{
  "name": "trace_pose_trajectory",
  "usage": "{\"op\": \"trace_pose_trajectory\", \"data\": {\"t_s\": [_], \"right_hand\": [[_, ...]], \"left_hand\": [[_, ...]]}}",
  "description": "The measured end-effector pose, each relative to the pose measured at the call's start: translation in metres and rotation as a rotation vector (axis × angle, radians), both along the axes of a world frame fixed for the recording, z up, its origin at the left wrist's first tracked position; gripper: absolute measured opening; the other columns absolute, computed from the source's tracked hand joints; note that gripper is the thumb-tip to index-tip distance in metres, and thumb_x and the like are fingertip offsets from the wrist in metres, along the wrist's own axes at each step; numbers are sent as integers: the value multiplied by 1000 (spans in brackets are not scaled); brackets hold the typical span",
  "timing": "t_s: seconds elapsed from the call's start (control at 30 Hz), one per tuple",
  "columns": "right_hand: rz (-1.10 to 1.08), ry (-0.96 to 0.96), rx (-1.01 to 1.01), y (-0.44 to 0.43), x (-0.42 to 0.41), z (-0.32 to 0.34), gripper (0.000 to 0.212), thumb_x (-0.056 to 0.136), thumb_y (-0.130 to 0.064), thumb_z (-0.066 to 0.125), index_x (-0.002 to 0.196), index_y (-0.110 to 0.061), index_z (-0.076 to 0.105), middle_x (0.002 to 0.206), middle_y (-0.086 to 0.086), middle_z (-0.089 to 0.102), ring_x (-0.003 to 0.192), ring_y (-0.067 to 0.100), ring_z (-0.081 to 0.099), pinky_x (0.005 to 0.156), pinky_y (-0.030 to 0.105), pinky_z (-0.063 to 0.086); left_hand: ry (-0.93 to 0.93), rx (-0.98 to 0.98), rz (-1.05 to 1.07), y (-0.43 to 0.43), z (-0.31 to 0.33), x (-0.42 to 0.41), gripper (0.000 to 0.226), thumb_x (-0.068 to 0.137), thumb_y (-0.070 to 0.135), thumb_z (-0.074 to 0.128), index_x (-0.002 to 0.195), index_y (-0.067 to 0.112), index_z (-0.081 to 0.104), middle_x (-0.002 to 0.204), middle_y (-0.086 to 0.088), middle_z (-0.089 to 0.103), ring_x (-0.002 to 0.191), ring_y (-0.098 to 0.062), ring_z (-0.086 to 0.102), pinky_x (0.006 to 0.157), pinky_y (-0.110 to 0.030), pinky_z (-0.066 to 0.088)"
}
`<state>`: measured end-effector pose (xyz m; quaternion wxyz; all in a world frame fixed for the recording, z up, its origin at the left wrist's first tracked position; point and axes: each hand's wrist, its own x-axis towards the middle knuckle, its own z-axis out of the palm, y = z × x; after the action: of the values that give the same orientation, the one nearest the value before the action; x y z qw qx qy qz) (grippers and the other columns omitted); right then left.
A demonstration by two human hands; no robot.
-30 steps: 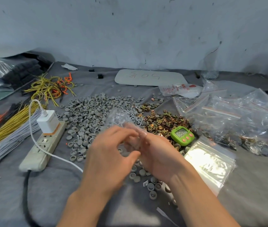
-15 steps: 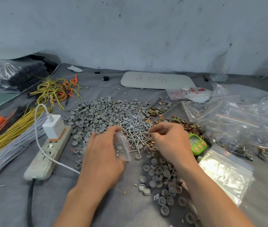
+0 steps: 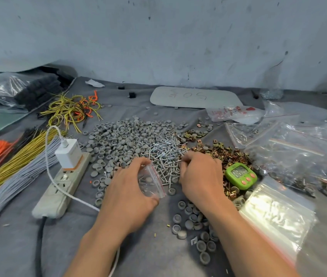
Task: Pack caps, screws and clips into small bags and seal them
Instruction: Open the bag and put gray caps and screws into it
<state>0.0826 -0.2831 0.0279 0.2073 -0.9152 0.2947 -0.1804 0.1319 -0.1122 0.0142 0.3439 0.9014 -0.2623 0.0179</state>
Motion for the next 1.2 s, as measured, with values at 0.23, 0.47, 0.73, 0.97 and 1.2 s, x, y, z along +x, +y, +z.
{"op": "trace_pose_trajectory", "data": {"t_s": [0.23, 0.47, 0.73, 0.97, 1.2], "right_hand": [[151, 165, -65, 6, -11, -2, 1, 98, -31, 62, 99, -30, 61, 103, -7, 64, 97, 22, 59, 95, 42, 39], [93, -28, 70, -4, -24, -2, 18, 94, -18, 66, 82, -31, 70, 76, -16, 62, 74, 12, 62, 75, 30, 48], [76, -443, 670, -6, -37, 8, 19, 93, -19, 74, 76, -27, 78, 67, -2, 75, 57, 20, 71, 52, 29, 52], [222, -462, 1004, 14, -36, 18, 15, 90, -10, 77, 80, -19, 82, 77, 6, 78, 47, 5, 61, 44, 17, 46], [304, -478, 931, 5, -38, 25, 17, 88, -13, 77, 83, -27, 84, 82, 0, 80, 54, -4, 63, 53, 9, 47]], "left_hand": [[25, -9, 7, -2, -1, -8, 73, 64, 33, 81, 121, 55, 41, 107, 15, 62, 94, -11, 58, 74, -26, 39], [39, -25, -29, -5, -1, -9, 77, 62, 32, 85, 121, 55, 41, 107, 16, 61, 92, -5, 60, 76, -26, 45], [34, -29, -66, -11, 1, -12, 77, 62, 31, 85, 119, 58, 40, 105, 15, 61, 87, -2, 59, 68, -22, 41], [4, -109, -109, -18, 8, -22, 81, 54, 40, 90, 116, 61, 41, 101, 23, 63, 91, 6, 59, 68, -9, 39], [76, -438, -96, -16, 12, -19, 62, 61, 29, 92, 109, 45, 57, 96, 21, 73, 76, -1, 71, 68, -24, 57]]}}
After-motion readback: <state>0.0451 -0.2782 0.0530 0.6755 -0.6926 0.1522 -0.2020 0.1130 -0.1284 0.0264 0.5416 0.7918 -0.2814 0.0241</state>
